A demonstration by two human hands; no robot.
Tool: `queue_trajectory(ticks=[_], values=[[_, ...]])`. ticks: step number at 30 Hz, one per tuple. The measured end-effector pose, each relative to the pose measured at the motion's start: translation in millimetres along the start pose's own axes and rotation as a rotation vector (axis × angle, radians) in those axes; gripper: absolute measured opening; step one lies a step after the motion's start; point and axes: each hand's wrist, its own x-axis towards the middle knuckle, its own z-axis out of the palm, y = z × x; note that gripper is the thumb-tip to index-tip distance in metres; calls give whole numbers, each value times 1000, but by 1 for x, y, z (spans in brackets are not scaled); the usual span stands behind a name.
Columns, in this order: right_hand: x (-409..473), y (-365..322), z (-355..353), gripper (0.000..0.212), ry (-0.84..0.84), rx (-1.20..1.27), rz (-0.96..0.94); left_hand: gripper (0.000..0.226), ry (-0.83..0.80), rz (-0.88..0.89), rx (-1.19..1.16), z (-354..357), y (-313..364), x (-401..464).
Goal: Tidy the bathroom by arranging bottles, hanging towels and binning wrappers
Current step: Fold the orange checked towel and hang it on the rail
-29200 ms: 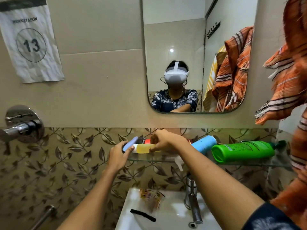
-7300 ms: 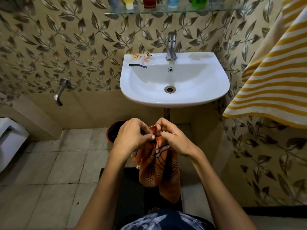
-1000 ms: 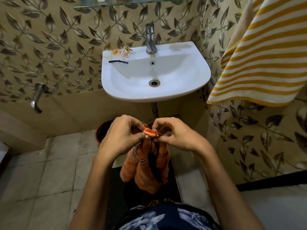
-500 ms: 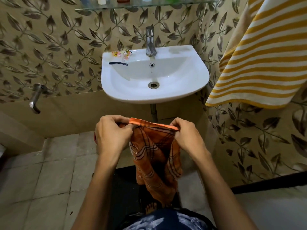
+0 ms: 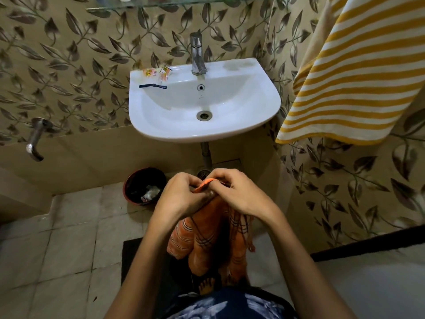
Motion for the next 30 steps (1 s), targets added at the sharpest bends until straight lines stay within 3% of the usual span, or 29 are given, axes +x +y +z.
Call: queue_trajectory(ticks=[3,12,15,19,23,26,30], values=[[-3,10,-11,32,54,49,57,15,69,20,3,-1,-1,4],[-16,46,-34,13,-406,-113,257,19,179,-12,-13,-15,-7,6],[-18,44,-35,20,-349,-124,205,8,246,-55,-111,-16,-9,8],[-16,31,-30,28,-159,55,87,37,246,-105,-118,-15,-8,9],[-15,21,-16,29,-118,90,-15,45,142,-59,-79,-7,-3,4],[-13,15,-7,25,-83,113,-70,39,54,29,-4,3,-1,3],[-14,13,-7,22,-30,174,-96,16,81,83,7,14,-4,5]])
